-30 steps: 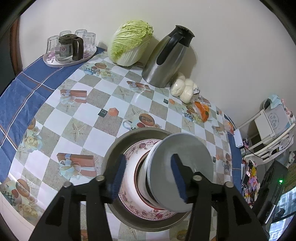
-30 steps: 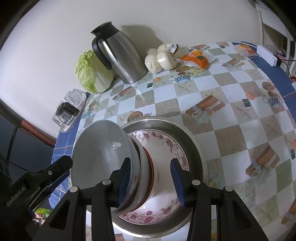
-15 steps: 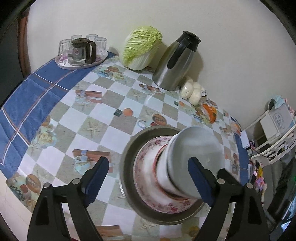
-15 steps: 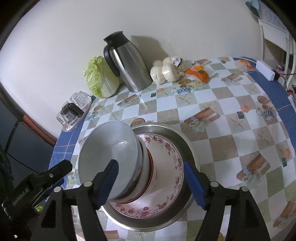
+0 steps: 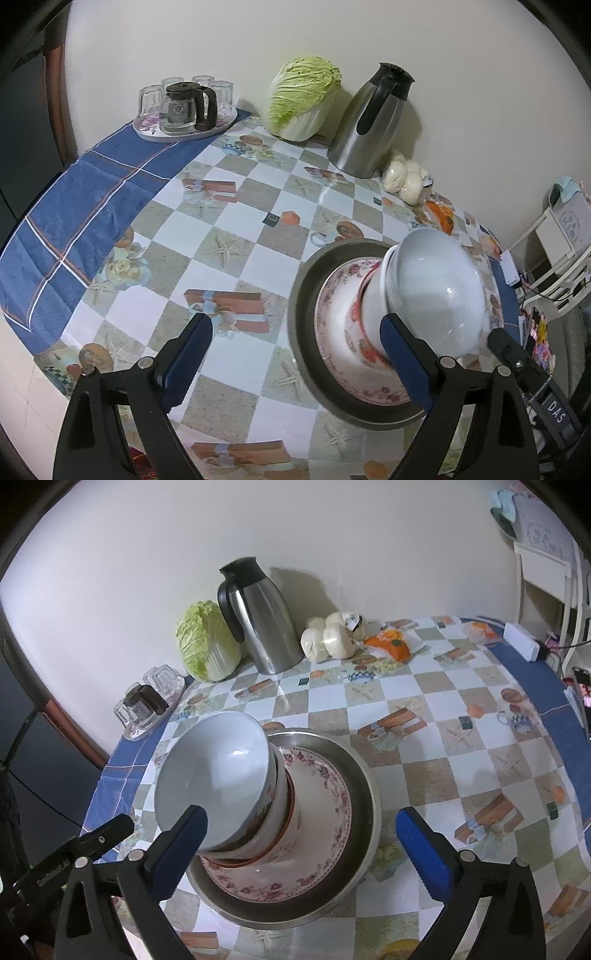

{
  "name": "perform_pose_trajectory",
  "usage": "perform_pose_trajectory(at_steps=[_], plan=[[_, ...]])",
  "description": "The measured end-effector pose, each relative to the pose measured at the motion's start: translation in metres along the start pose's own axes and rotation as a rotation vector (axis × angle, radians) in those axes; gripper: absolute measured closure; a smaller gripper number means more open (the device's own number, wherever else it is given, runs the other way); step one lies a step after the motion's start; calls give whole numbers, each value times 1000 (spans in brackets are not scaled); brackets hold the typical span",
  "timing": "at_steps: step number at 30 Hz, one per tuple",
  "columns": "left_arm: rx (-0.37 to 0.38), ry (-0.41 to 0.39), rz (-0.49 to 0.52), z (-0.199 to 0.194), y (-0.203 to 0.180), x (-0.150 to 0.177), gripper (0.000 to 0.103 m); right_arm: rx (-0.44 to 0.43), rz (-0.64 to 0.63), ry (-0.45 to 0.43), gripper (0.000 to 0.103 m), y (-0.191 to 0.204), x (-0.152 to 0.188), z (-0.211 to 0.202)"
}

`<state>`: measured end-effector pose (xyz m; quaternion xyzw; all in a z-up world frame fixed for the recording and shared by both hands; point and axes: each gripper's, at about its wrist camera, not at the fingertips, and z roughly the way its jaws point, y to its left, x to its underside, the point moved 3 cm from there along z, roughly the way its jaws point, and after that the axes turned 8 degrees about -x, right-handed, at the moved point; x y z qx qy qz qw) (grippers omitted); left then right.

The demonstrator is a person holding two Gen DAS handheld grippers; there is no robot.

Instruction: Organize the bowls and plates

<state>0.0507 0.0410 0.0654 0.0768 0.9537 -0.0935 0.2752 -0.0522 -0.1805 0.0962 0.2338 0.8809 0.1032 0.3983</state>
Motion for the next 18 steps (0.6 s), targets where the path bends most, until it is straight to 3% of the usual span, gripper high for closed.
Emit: perform_pose_trajectory(at_steps=[5,18], plan=[[-48,-4,45,2,3,9,4,14,-25,-16,0,0,7,-5],[-73,-12,95,3,9,20,4,57,-44,17,0,-4,26,-3]])
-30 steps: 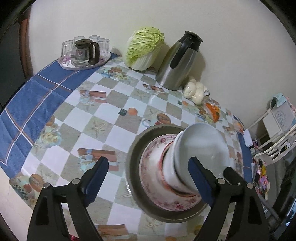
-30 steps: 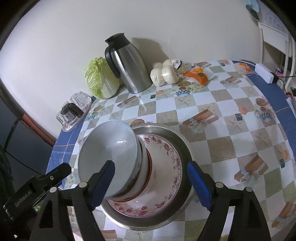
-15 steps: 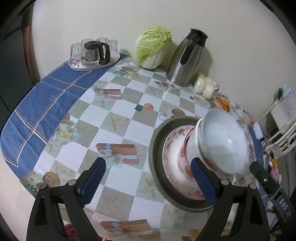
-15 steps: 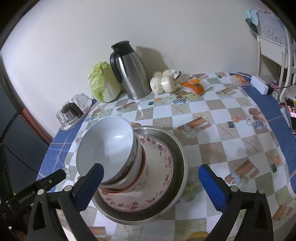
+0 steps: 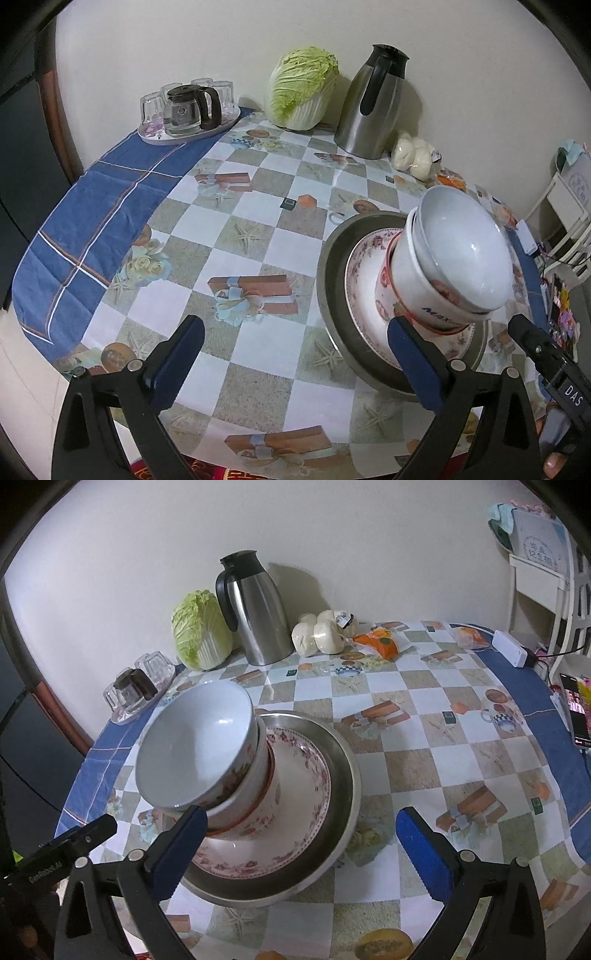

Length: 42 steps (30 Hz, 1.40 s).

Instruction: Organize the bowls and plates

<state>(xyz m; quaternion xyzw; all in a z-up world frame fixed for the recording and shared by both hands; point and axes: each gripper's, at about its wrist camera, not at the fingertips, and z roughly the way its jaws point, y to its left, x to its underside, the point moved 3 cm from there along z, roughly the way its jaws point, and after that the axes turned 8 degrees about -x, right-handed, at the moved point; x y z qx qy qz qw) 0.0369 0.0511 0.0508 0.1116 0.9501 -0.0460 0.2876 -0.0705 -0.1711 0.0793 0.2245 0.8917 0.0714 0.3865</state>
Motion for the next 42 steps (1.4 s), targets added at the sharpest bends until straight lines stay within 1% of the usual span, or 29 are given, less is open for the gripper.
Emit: perform_pose_trajectory(at_steps=[5,11,18,23,28,33,42], plan=[[-17,4,9,1,1,2,4,13,-8,10,0,1,6,1],[-64,1,38,3,1,3,4,24,-17,26,0,2,11,4],[-84,17,56,7,1,5,4,42,-22,43,0,2,15,9],[-57,46,72,15,0,7,4,51,-22,56,0,1,16,12],[-59,49,90,17,-2,8,4,58,-26,59,0,1,16,12],[-71,71,107,24,-4,10,4,63,-29,67,0,0,16,13],[-65,94,101,30,-2,12,4,68,-33,79,0,-1,17,15]])
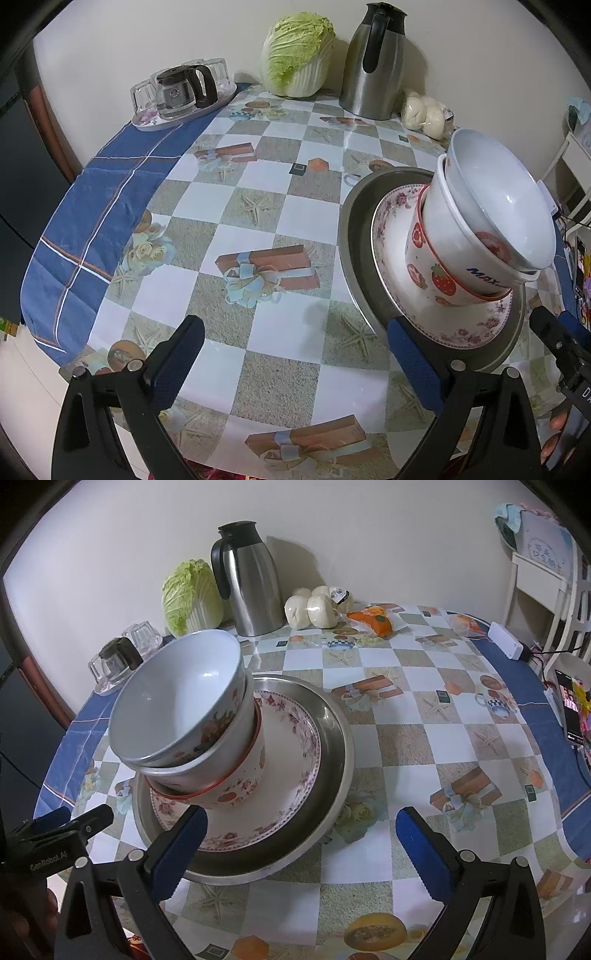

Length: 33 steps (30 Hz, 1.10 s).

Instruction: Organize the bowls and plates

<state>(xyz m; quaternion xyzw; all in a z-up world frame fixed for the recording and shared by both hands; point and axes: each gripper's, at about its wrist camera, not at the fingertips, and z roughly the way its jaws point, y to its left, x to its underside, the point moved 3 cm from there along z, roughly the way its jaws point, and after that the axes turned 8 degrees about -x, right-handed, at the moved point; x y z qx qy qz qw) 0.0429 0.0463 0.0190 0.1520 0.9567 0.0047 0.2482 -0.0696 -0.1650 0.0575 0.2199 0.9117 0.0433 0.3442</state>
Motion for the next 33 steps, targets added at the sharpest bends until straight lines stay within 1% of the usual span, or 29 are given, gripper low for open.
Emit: perform_pose_trajectory(at_steps=[8,20,29,33], plan=[[2,14,13,3,-4,1,4,8,3,9,0,-2,0,1],[12,36,-8,5,-3,3,4,14,-1,16,0,-2,1,3],[6,-2,11,-4,-7,2,4,15,-2,18,0,-2,1,2],[23,-8,12,-6,-8,1,4,15,-3,19,0,-2,1,2]])
